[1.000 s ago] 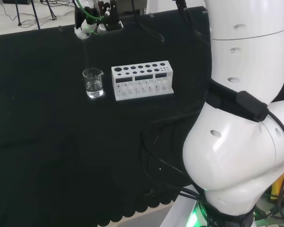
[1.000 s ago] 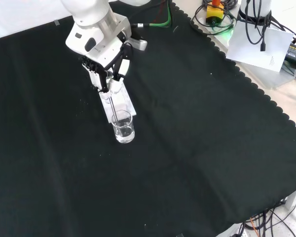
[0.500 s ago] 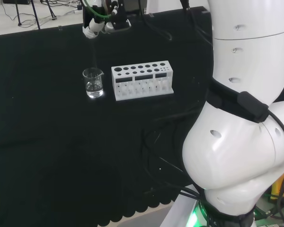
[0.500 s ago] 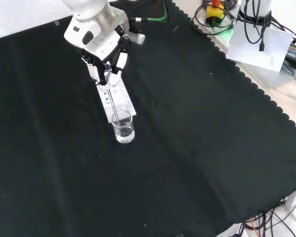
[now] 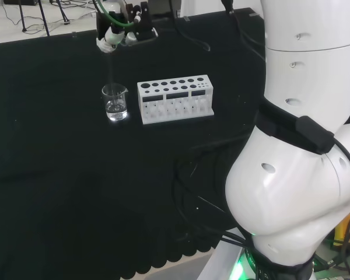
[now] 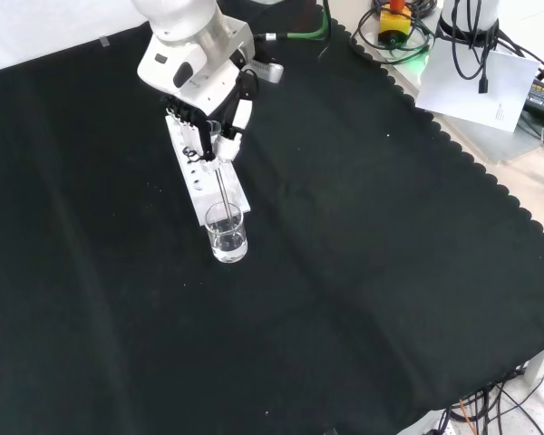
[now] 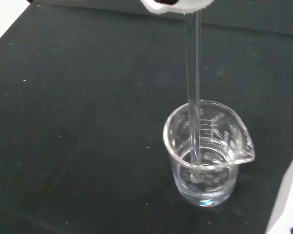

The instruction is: Stir in the beaker to the left of the white test tube rack with the glass rod.

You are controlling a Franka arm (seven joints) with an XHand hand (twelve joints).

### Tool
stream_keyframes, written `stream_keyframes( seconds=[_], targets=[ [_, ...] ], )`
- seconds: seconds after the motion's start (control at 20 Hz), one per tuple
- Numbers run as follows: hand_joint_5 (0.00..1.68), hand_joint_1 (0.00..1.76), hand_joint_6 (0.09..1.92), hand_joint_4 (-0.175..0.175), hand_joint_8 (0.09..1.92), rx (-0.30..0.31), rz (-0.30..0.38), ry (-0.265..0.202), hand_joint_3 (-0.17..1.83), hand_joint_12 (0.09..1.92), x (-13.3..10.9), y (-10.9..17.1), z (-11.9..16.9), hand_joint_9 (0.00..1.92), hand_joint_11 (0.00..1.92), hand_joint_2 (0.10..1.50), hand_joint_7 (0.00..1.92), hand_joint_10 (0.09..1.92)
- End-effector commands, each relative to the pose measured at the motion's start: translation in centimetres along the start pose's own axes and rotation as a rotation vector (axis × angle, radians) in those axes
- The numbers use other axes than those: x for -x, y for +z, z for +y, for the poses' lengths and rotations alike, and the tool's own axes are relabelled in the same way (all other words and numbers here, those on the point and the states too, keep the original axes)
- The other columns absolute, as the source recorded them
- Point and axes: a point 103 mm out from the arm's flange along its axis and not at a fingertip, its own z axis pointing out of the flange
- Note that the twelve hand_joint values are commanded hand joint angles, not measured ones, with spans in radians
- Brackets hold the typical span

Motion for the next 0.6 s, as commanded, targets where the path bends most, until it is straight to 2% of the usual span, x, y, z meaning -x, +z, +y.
stream_keyframes(
  seconds=[0.05, 0.25, 0.6],
  targets=[
    [1.43, 1.33, 0.09, -0.175, 0.65, 0.014, -0.011, -0.023, -0.17, 0.50, -0.5, -0.6, 0.5, 1.61, 1.69, 1.05, 1.36, 0.80],
    [1.43, 1.33, 0.09, -0.175, 0.66, 0.020, -0.019, 0.004, -0.17, 0.50, 0.9, -0.8, 2.9, 1.61, 1.69, 1.05, 1.36, 0.80],
    [1.43, 1.33, 0.09, -0.175, 0.66, 0.022, -0.010, 0.024, -0.17, 0.50, 3.1, -0.7, 2.4, 1.61, 1.69, 1.05, 1.36, 0.80]
  ],
)
